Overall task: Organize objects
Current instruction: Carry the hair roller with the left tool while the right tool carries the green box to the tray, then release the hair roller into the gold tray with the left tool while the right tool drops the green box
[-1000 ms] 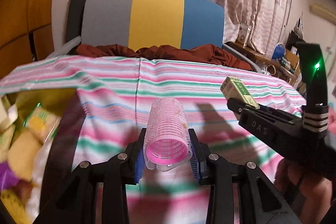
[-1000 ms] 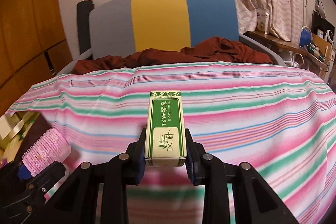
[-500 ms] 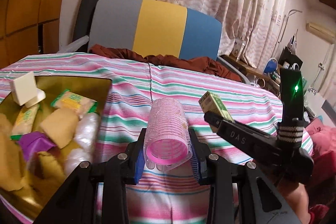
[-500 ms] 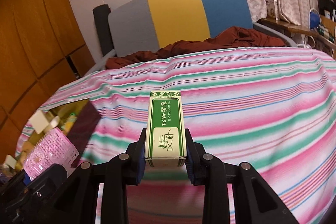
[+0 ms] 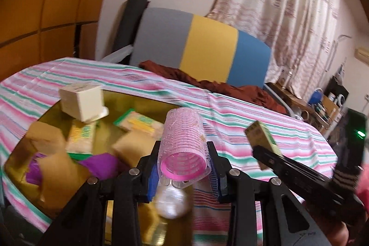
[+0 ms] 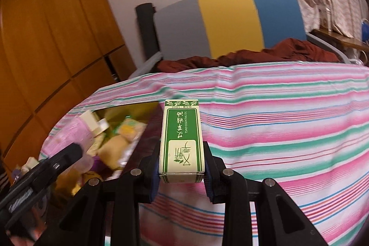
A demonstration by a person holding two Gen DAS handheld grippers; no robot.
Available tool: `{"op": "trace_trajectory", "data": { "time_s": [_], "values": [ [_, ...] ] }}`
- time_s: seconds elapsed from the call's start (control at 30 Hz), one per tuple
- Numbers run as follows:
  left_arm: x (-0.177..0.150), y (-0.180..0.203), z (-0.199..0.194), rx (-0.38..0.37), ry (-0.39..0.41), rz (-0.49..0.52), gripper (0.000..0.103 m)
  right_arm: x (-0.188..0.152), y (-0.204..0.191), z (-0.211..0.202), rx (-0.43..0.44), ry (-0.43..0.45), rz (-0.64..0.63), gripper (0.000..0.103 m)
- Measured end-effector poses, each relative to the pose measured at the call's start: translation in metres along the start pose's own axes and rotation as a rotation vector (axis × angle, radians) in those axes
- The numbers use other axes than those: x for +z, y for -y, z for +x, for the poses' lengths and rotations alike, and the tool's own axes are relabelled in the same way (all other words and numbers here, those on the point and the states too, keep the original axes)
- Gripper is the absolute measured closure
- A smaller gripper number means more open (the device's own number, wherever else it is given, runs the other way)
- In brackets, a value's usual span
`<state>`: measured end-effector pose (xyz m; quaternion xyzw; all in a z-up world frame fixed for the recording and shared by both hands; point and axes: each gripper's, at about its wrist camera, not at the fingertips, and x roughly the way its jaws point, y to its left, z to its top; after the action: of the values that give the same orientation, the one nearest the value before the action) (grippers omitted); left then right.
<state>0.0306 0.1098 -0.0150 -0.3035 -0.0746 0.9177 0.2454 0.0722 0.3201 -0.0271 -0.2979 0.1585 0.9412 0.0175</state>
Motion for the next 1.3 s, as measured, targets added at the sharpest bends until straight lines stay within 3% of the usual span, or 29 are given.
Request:
{"op": "trace_trajectory", "data": {
  "time_s": [0.2, 0.5, 0.57, 0.7, 0.93, 1.17, 1.3],
  "values": [
    [0.013, -0.043, 0.013, 0.067, -0.032, -0.067, 0.067, 0.001, -0.031, 0.004, 0.057, -0.013, -0.045, 0.073],
    [0.022, -0.078, 0.046, 0.135, -0.115, -0.079, 0.063, -0.008, -0.065, 0.013, 0.117, -0.054, -0.106, 0.073],
    [0.022, -0.082, 0.046, 0.144, -0.113, -0.090, 0.045, -0.009, -0.067, 0.015, 0.122, -0.066, -0.110, 0.073],
    [0.022, -0.082, 0.037, 0.139, -0.102, -0.079, 0.035, -0.013, -0.071, 0.019, 0.130, -0.089, -0.115, 0.073],
    [0.017, -0.080, 0.006, 0.120, -0.077, -0.070, 0.003, -0.018, -0.081, 0.025, 0.147, -0.126, -0.137, 0.073],
    [0.008, -0.080, -0.026, 0.207, -0.071, 0.014, 0.000, -0.009, -0.103, 0.047, 0.186, -0.202, -0.174, 0.073],
    [0.002, -0.090, -0.035, 0.248, -0.109, -0.010, 0.000, 0.000, -0.122, 0.067, 0.222, -0.236, -0.199, 0.073]
  ]
}}
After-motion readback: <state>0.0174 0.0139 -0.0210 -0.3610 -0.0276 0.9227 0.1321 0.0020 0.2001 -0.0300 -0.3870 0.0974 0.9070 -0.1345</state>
